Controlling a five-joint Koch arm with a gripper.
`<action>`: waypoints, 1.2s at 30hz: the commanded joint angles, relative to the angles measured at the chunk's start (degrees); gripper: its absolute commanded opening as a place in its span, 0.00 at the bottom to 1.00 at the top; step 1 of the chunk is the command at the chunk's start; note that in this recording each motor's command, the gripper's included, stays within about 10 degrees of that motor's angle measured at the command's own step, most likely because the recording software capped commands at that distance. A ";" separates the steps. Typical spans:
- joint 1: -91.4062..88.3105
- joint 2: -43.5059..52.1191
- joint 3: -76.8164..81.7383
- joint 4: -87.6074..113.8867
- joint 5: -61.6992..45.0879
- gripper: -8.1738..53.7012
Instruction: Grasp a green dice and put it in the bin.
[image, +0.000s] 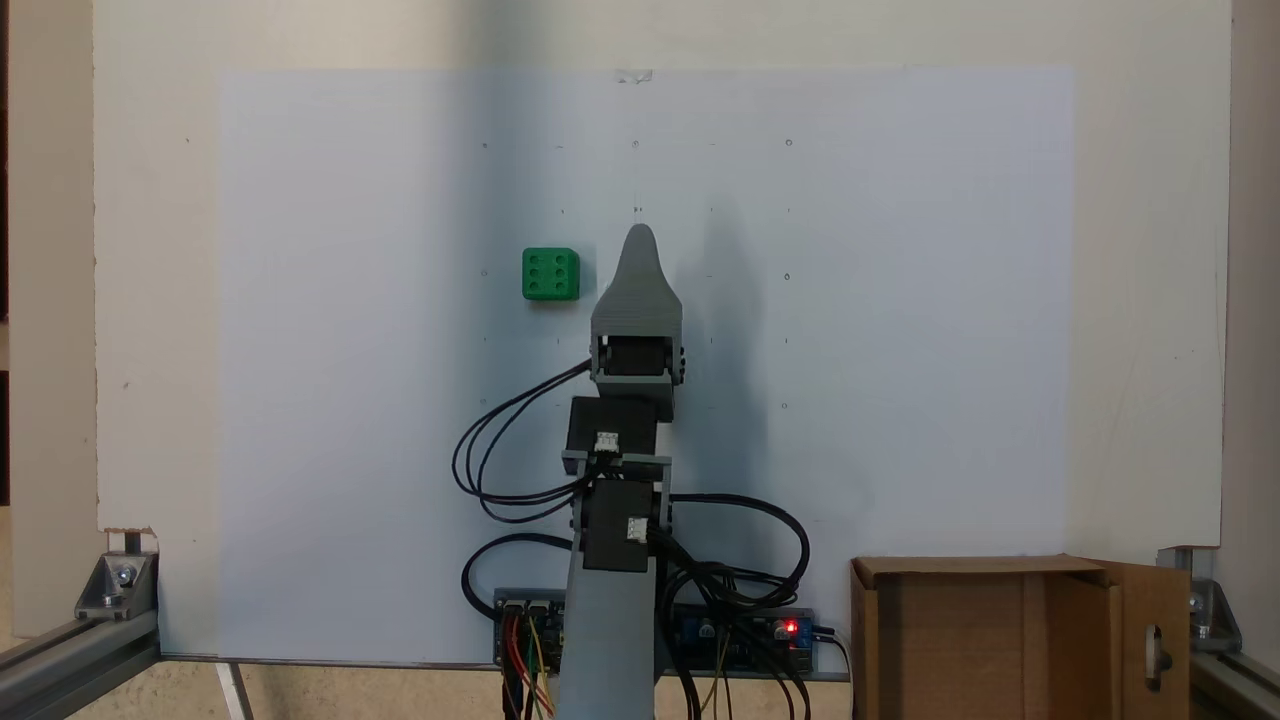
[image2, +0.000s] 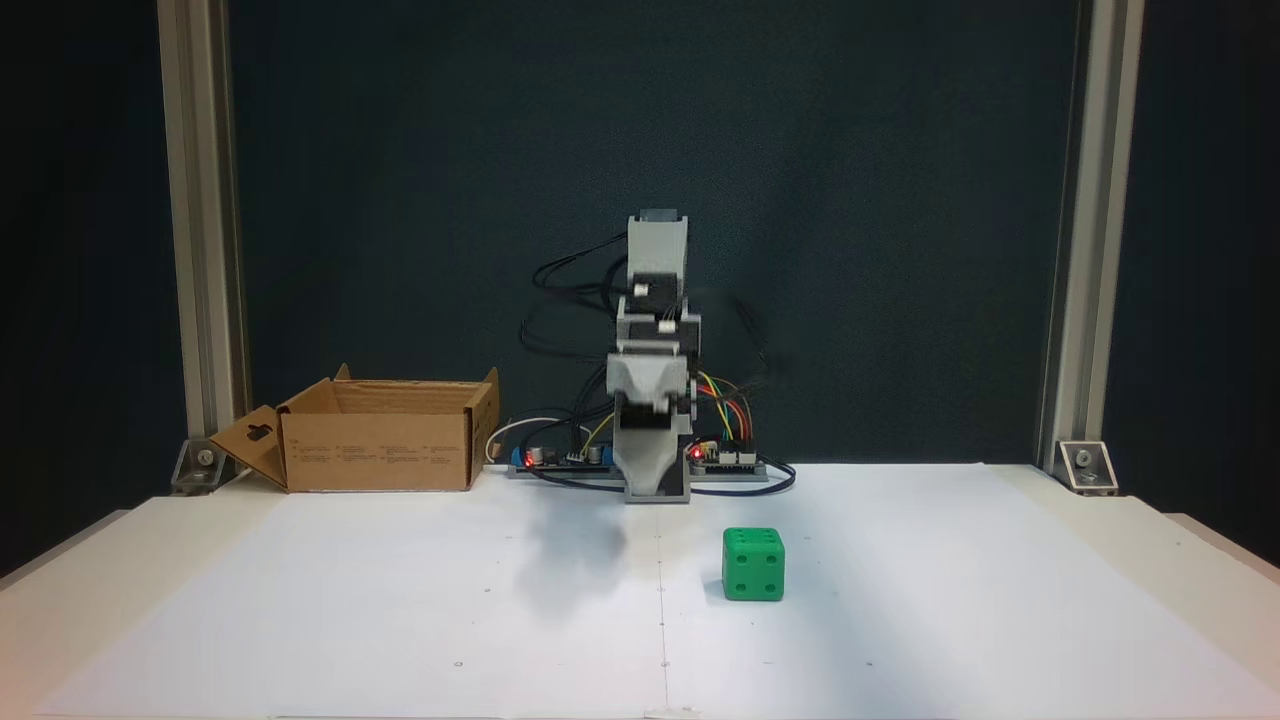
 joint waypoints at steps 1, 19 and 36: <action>1.49 5.54 -4.31 4.46 4.31 0.80; -14.41 -18.11 -51.50 88.07 25.93 0.80; -18.11 -29.53 -67.68 93.16 28.74 0.81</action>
